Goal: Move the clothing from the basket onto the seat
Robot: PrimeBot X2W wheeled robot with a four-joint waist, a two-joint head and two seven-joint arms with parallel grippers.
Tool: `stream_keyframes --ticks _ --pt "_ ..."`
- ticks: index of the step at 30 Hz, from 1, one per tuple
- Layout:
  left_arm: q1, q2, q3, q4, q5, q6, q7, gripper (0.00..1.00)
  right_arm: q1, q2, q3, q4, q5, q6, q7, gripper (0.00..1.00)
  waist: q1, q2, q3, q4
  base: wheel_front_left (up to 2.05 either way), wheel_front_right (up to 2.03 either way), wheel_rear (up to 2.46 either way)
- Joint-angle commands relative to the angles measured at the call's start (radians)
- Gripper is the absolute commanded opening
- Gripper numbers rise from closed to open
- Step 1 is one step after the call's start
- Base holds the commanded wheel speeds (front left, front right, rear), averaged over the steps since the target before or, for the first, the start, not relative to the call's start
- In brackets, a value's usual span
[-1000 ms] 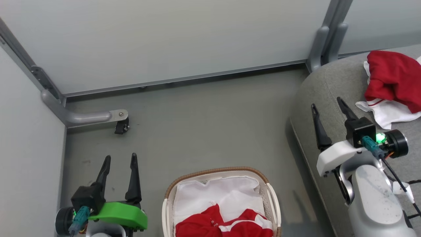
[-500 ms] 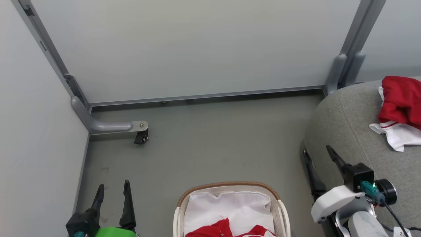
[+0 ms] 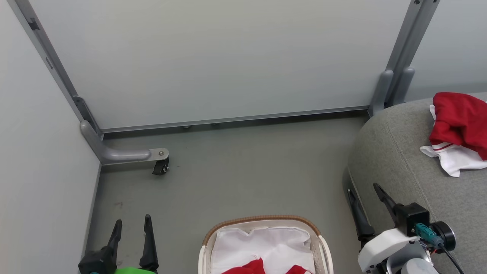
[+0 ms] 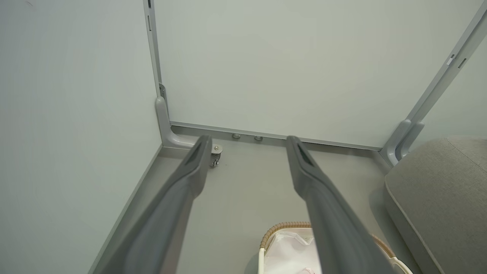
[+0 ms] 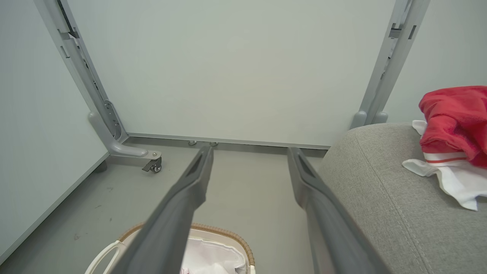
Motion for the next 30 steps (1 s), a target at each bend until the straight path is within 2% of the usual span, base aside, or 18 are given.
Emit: stream_keyframes --ticks 1,30 --pt "0.006 0.001 -0.001 0.004 0.006 0.001 0.001 1.00 0.006 -0.004 0.001 -0.005 0.007 -0.001 -0.005 1.00 0.0001 0.0000 -0.001 -0.001 0.00 0.00 0.00" --pt "-0.027 0.001 -0.032 0.022 0.028 -0.014 0.001 1.00 0.000 -0.004 -0.010 -0.009 -0.004 -0.001 -0.005 1.00 0.0001 0.0000 0.020 -0.006 0.00 0.00 0.00"
